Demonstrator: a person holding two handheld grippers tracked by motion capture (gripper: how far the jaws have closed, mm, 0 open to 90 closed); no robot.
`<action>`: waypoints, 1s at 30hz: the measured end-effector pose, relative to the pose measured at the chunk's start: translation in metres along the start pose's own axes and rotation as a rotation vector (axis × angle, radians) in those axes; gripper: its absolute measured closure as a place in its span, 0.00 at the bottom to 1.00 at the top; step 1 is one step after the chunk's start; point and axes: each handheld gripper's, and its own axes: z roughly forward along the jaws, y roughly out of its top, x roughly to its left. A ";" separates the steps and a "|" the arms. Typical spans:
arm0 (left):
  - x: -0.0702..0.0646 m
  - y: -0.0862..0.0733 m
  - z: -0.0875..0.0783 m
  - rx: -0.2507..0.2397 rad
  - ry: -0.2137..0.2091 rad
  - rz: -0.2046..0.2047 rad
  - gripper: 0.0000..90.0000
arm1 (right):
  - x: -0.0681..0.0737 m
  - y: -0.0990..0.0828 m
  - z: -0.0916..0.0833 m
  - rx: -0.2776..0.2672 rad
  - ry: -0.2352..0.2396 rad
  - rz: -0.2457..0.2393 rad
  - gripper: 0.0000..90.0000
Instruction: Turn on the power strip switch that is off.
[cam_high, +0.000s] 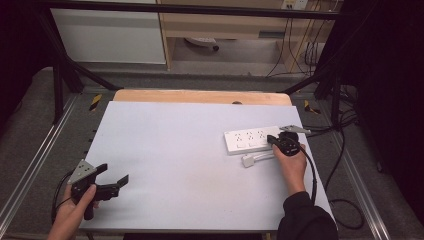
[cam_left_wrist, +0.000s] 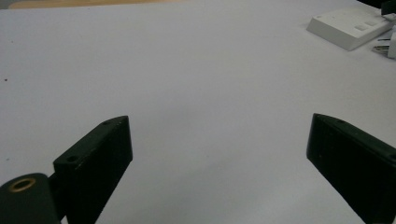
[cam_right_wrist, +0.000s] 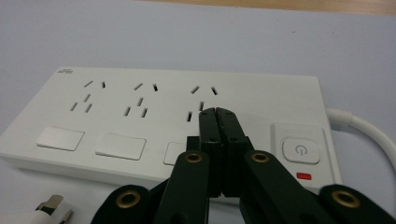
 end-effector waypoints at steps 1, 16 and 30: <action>0.000 0.000 0.000 0.000 -0.001 0.001 0.08 | 0.000 0.000 0.000 0.000 0.001 0.001 1.00; 0.000 0.000 0.001 0.006 -0.004 0.000 0.08 | 0.000 -0.001 0.000 0.001 0.001 -0.002 1.00; 0.000 -0.001 0.001 0.007 -0.003 0.000 0.08 | -0.003 -0.005 0.000 -0.022 0.018 0.032 1.00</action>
